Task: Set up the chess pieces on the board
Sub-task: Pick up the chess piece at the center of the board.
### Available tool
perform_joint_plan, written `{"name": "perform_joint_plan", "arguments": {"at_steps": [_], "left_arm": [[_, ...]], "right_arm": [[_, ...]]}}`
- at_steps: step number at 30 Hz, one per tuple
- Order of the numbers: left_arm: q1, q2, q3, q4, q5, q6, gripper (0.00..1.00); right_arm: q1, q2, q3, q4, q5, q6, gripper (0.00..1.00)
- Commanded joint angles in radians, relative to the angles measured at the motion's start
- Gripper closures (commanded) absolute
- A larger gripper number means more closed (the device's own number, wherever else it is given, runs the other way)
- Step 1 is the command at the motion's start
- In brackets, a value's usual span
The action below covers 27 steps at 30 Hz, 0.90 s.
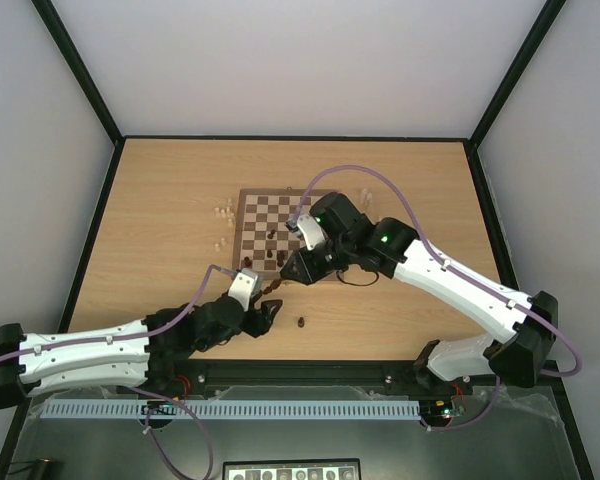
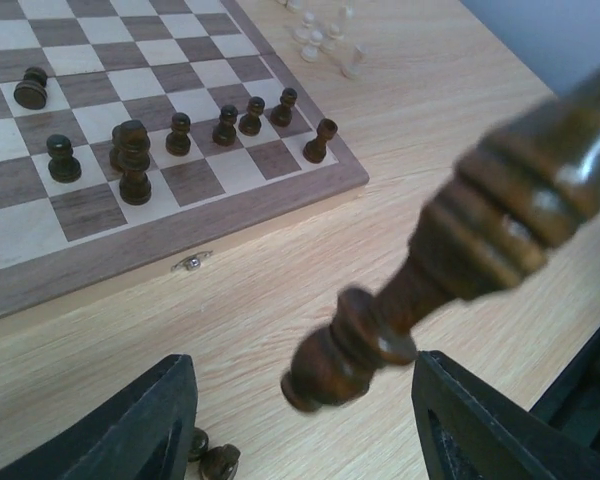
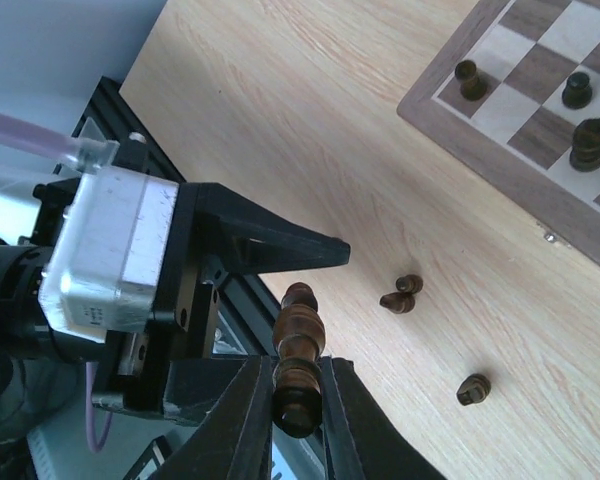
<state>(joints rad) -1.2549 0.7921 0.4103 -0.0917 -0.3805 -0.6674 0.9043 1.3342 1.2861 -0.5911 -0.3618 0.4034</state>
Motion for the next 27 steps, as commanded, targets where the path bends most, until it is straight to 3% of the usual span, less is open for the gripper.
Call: {"name": "perform_joint_plan", "arguments": {"at_steps": [1,8,12,14,18,24,27], "left_arm": [[-0.028,0.01,0.029,0.028,-0.078,0.024,0.4],[-0.046,0.017,0.039,0.024,-0.117,0.031,0.38],[-0.046,0.024,0.042,0.029,-0.108,0.04,0.57],[-0.045,0.031,0.047,0.028,-0.104,0.043,0.72],[-0.047,0.042,0.056,0.025,-0.087,0.047,0.87],[-0.049,0.015,0.05,0.007,-0.082,0.034,0.9],[-0.049,-0.006,0.051,-0.023,-0.091,0.014,0.9]], "right_arm": [[-0.003,-0.024,-0.047,0.019,-0.061,-0.004,0.86],[-0.003,-0.022,-0.078,0.03,-0.078,-0.003,0.86],[-0.004,-0.024,-0.089,0.039,-0.083,-0.003,0.86],[-0.002,-0.024,-0.09,0.041,-0.082,-0.003,0.86],[-0.004,-0.023,-0.077,0.037,-0.057,-0.003,0.86],[-0.003,0.003,-0.047,0.024,-0.001,-0.004,0.87],[-0.004,0.034,-0.026,-0.002,0.097,-0.006,0.87]]}}
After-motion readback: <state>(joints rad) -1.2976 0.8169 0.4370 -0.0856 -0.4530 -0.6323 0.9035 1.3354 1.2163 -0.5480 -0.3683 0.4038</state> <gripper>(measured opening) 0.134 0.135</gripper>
